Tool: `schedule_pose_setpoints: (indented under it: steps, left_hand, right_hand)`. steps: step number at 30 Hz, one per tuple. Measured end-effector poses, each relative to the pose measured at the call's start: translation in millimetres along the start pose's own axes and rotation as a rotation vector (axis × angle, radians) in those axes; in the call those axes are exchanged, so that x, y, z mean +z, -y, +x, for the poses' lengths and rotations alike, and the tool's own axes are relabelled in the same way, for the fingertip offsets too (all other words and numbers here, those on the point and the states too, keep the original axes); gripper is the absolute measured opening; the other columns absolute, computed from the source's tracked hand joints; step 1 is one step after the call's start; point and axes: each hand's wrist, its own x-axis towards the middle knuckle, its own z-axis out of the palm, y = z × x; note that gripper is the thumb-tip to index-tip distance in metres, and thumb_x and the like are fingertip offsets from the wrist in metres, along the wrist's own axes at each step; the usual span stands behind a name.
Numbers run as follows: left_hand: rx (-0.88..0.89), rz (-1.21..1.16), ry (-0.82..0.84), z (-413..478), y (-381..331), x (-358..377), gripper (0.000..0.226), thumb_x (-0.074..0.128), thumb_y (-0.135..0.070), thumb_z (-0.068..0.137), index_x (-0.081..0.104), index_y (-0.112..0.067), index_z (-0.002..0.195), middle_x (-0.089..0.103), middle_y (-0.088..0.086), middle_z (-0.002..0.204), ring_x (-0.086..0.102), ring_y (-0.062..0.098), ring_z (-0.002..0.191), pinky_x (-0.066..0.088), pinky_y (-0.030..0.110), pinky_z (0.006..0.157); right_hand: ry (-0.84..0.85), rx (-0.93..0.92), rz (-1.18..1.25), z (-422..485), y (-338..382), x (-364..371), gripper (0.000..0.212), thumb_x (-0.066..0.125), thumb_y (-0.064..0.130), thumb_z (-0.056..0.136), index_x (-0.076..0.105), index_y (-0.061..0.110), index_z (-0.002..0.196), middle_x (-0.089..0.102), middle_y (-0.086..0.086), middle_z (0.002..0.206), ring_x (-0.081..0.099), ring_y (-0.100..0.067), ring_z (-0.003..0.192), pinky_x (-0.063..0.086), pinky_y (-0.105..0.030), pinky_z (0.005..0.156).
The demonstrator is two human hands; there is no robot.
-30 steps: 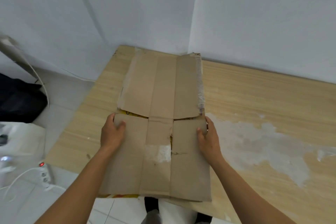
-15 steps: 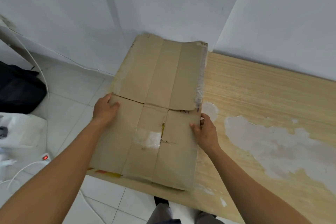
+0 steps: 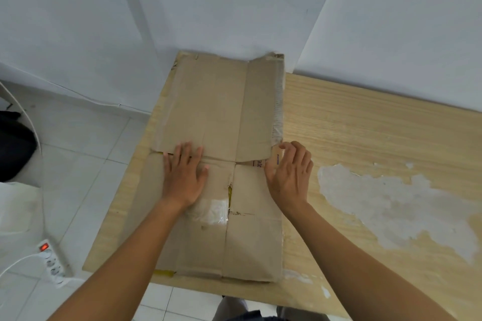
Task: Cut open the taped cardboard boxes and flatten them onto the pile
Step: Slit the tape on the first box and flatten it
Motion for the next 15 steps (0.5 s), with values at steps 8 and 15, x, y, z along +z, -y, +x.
schedule_pose_setpoints:
  steps: [8, 15]
  left_hand:
    - [-0.029, 0.121, 0.065, -0.9, -0.5, 9.3, 0.074, -0.006, -0.061, 0.086, -0.002, -0.027, 0.152, -0.014, 0.003, 0.160, -0.018, 0.022, 0.146, -0.017, 0.046, 0.115]
    - [-0.006, 0.151, 0.117, 2.4, 4.4, 5.3, 0.086, -0.017, -0.066, 0.073, -0.015, -0.026, 0.149, -0.025, 0.000, 0.156, -0.026, 0.019, 0.143, -0.019, 0.043, 0.115]
  right_hand:
    - [0.285, -0.289, -0.138, 0.5, -1.5, 1.6, 0.051, 0.031, 0.032, 0.088, 0.052, 0.009, 0.129, 0.040, -0.011, 0.146, 0.021, -0.032, 0.142, 0.018, -0.049, 0.114]
    - [0.883, -0.129, -0.254, 2.4, -12.2, 4.2, 0.072, 0.016, 0.059, 0.097, -0.016, 0.021, 0.149, -0.028, -0.006, 0.155, -0.027, -0.021, 0.142, -0.009, -0.044, 0.118]
